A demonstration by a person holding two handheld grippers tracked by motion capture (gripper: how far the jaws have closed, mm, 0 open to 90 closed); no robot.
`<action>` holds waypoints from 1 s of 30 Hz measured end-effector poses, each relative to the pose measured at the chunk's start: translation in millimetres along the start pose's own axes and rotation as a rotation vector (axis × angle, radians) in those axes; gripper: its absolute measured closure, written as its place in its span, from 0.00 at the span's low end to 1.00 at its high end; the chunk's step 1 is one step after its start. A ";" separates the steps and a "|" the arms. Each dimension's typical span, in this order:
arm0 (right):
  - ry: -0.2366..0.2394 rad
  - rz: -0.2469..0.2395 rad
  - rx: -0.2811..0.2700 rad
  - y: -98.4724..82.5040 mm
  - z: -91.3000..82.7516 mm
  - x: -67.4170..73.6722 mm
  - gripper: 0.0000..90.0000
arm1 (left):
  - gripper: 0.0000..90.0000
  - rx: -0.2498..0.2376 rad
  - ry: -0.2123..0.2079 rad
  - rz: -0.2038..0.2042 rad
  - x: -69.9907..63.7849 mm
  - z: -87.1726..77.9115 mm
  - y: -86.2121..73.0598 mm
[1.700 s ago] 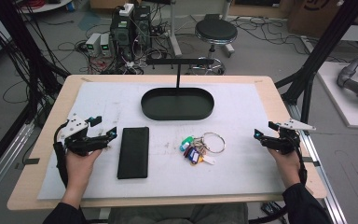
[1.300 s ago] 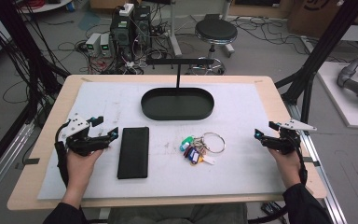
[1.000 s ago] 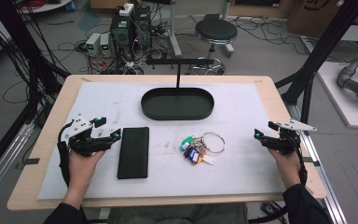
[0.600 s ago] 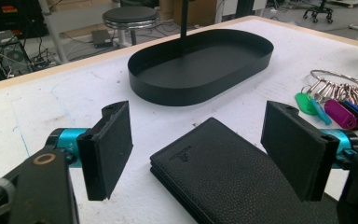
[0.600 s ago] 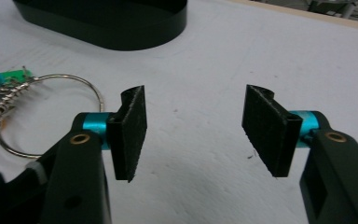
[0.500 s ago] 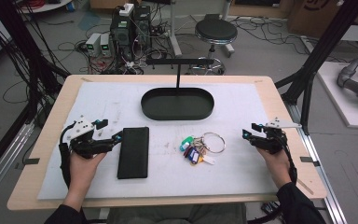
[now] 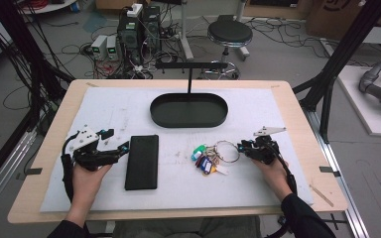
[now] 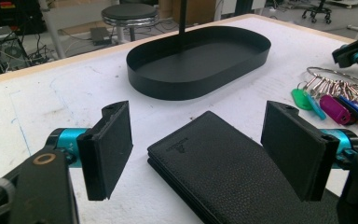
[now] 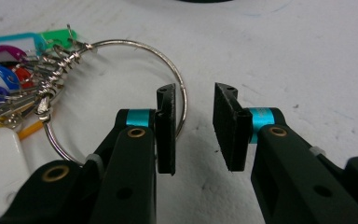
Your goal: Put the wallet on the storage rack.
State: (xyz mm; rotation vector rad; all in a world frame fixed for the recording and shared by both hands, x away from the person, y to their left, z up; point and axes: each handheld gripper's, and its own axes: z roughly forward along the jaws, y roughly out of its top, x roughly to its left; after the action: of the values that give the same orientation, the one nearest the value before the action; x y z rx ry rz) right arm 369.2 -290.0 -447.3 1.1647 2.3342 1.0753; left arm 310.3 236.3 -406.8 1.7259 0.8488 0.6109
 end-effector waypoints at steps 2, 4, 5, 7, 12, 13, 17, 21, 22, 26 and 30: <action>-0.007 -0.012 0.030 0.7 4.5 2.9 0.81 | 0.27 0.000 0.001 0.001 0.0 -0.2 0.0; -0.016 -0.030 0.045 0.6 7.1 4.9 0.82 | 0.27 0.001 -0.001 0.001 -0.2 -0.2 -0.1; -0.028 -0.037 0.047 1.0 7.0 6.1 0.82 | 0.27 0.000 -0.001 0.001 -0.5 -0.1 -0.1; -0.016 -0.040 0.049 1.0 7.5 6.6 0.88 | 0.27 -0.001 -0.001 0.000 -0.7 0.1 -0.3; -0.020 -0.042 0.044 1.3 7.4 7.9 0.96 | 0.27 0.002 -0.004 -0.001 -2.0 1.1 -0.3; -0.015 -0.034 0.041 1.4 7.1 6.7 0.97 | 0.27 0.003 -0.004 0.000 -2.2 1.3 -0.2; -0.021 -0.003 0.015 1.5 2.8 3.1 0.97 | 0.27 0.003 -0.007 0.003 -3.0 1.6 0.0; -0.026 0.023 -0.054 3.2 -6.4 1.0 0.97 | 0.27 0.003 -0.008 0.002 -3.4 2.2 -0.2; -0.024 0.032 -0.070 3.6 -8.5 -0.2 0.97 | 0.27 0.003 -0.007 0.004 -3.5 2.3 -0.2; -0.016 0.060 -0.112 4.1 -14.2 -2.6 1.00 | 0.27 0.002 -0.008 0.003 -4.0 2.7 -0.1; -0.025 0.079 -0.152 5.1 -20.5 -4.7 1.00 | 0.27 0.005 -0.018 -0.001 -4.7 4.0 -0.5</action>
State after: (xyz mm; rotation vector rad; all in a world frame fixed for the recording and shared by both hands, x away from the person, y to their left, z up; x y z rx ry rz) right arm 363.3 -301.6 -430.0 1.2140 2.1615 1.2337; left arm 310.3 230.4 -408.4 1.7326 0.8387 0.5919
